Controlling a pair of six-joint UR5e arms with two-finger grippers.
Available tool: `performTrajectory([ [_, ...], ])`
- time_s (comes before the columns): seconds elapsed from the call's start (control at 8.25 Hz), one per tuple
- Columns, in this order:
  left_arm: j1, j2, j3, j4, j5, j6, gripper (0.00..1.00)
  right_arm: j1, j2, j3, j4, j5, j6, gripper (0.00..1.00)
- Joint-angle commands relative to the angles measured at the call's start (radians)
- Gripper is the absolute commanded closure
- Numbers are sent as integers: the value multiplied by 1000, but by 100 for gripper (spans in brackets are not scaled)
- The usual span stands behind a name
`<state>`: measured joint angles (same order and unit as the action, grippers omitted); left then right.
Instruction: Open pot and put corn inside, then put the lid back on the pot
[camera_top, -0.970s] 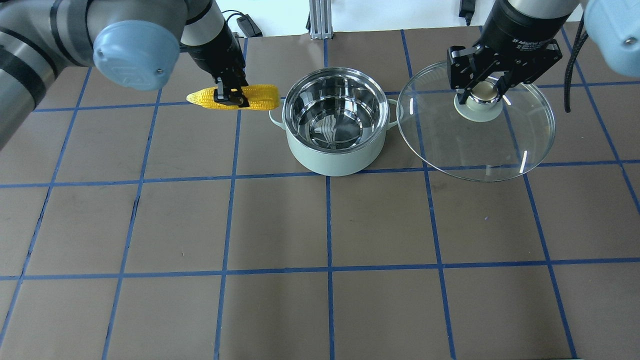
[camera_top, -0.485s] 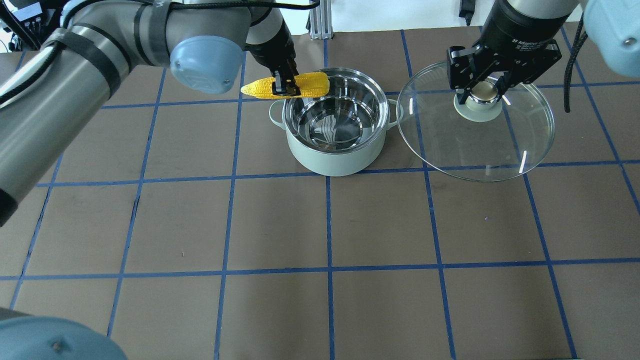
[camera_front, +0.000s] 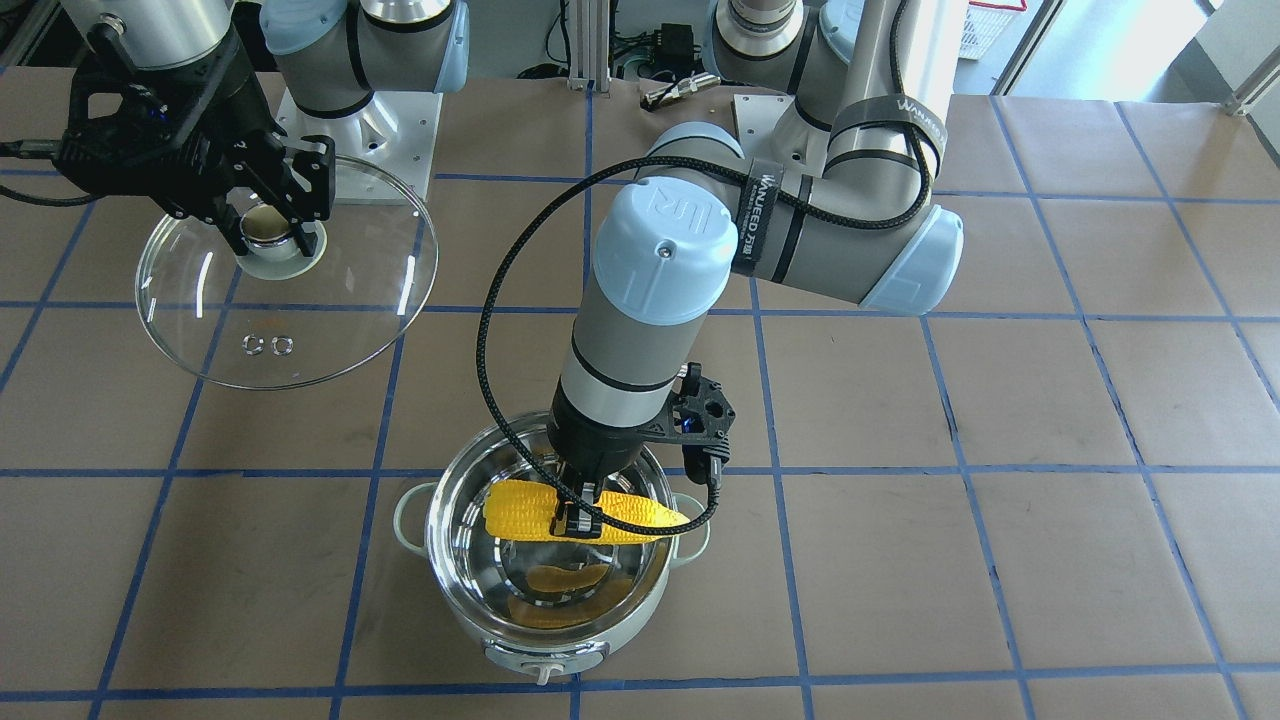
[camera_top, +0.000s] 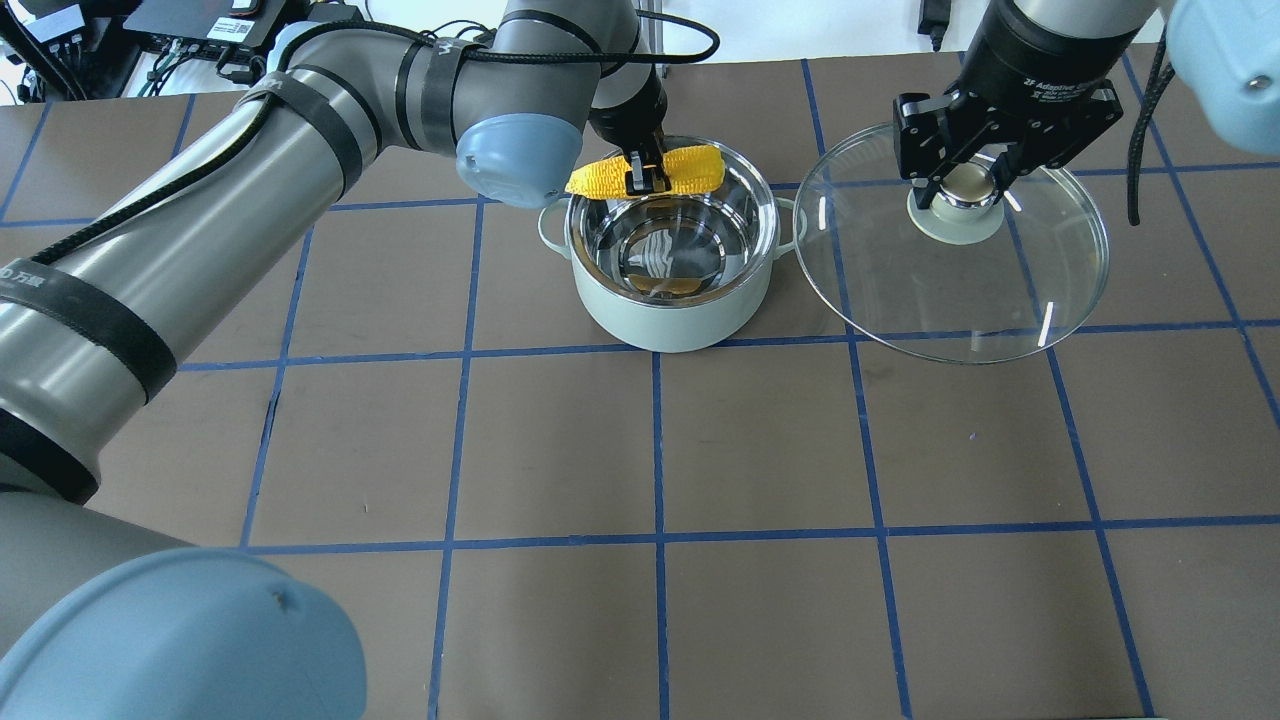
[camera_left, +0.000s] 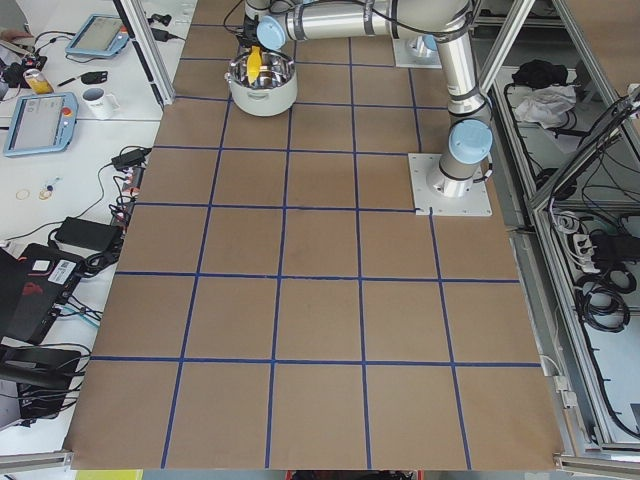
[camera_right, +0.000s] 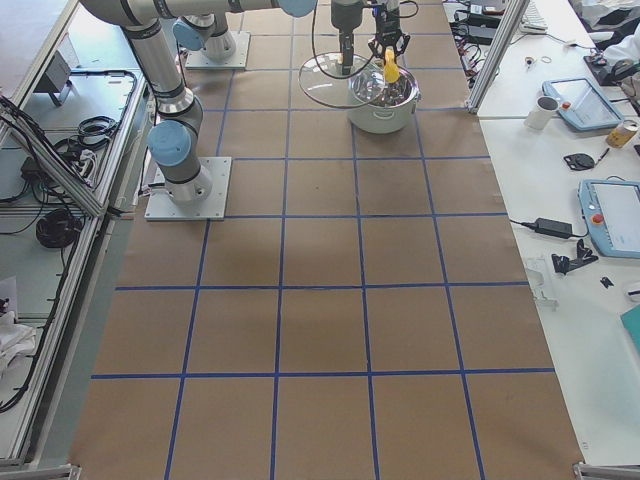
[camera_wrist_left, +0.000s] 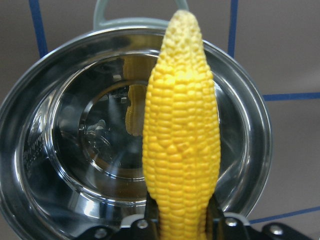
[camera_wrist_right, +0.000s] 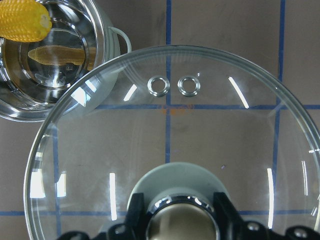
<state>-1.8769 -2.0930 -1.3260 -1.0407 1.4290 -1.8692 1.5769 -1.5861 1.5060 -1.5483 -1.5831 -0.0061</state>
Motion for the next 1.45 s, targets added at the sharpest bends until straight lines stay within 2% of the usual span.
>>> performTrajectory([
  [0.0, -4, -15, -6, 4, -5, -5, 100, 0, 0, 0, 1, 2, 0, 60],
  [0.61, -7, -35, -9, 7, -4, -18, 100, 2, 0, 0, 1, 2, 0, 61],
  [0.85, -11, -39, -9, 7, 2, -24, 80, 2, 0, 0, 1, 2, 0, 61],
  [0.97, -19, -39, -9, 7, 5, -40, 76, 2, 0, 0, 1, 2, 2, 61],
  [1.21, -28, -39, -9, 7, 20, -42, 59, 2, 0, 0, 1, 2, 0, 60],
  [1.33, -33, -39, -9, 7, 46, -41, 39, 2, 0, 0, 1, 2, 0, 61],
])
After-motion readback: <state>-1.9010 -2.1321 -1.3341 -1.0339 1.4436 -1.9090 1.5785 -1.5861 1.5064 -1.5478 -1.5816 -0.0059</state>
